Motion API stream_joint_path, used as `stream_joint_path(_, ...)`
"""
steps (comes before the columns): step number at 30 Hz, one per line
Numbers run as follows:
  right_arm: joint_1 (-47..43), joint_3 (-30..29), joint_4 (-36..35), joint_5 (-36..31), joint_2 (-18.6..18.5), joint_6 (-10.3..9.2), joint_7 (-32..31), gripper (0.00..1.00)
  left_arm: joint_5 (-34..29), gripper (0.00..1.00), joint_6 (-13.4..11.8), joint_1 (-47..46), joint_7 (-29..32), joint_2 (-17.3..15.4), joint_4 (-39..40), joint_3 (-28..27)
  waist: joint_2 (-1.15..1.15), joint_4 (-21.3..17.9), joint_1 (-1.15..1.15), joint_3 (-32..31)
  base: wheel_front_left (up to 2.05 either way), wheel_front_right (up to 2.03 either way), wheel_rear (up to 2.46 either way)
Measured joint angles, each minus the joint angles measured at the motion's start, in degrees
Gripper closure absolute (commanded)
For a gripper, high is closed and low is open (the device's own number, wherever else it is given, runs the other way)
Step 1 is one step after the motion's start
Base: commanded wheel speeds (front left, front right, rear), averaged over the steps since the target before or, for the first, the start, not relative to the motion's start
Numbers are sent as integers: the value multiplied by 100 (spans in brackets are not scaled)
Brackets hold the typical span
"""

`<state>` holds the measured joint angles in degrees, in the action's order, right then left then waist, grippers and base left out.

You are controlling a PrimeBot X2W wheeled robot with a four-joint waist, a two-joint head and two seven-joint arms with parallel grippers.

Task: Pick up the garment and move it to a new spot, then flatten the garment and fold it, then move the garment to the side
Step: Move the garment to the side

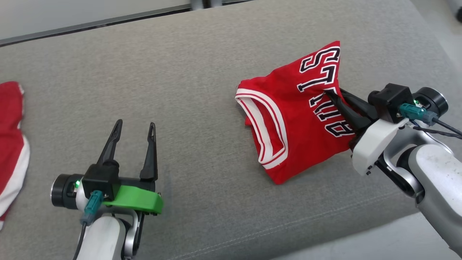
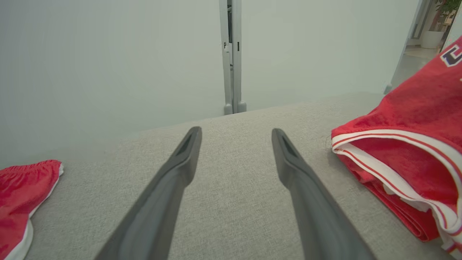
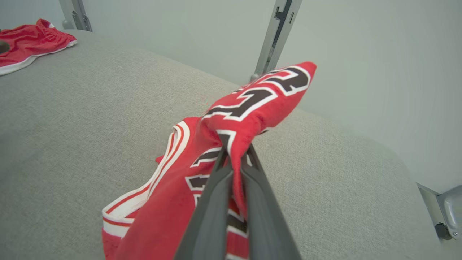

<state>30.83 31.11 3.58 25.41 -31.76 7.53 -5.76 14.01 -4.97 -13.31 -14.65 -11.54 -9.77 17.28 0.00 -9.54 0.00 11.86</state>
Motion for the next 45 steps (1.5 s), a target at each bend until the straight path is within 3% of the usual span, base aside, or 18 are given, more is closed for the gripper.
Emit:
stream_joint_path(7,784,420,485,144,-132,0,301,100,-81,0,49,-275,159,-75,144,116,0,-678,0,156,0,0,0)
stream_joint_path(12,1452,628,1247,349,-223,1,726,100,-169,0,103,-576,234,-119,248,210,0,-890,0,447,0,0,0)
stream_joint_path(24,2493,382,3573,726,-247,0,1677,100,-400,0,252,-1198,414,-209,643,463,0,-824,0,1323,0,0,0)
stream_joint_path(31,2899,218,4433,875,-183,1,1919,100,-469,0,314,-1420,527,-280,864,539,0,-703,0,1755,0,0,0)
stream_joint_path(32,2959,130,4585,907,-154,1,1941,67,-478,0,320,-1441,534,-291,893,545,0,-681,1,1822,0,0,0)
stream_joint_path(33,3004,70,4727,938,-125,1,1959,3,-482,0,320,-1455,549,-300,920,553,0,-658,0,1887,0,0,0)
stream_joint_path(45,3187,-605,6100,994,136,0,2050,0,-460,0,310,-1508,539,-385,920,550,0,-445,1,2267,0,0,0)
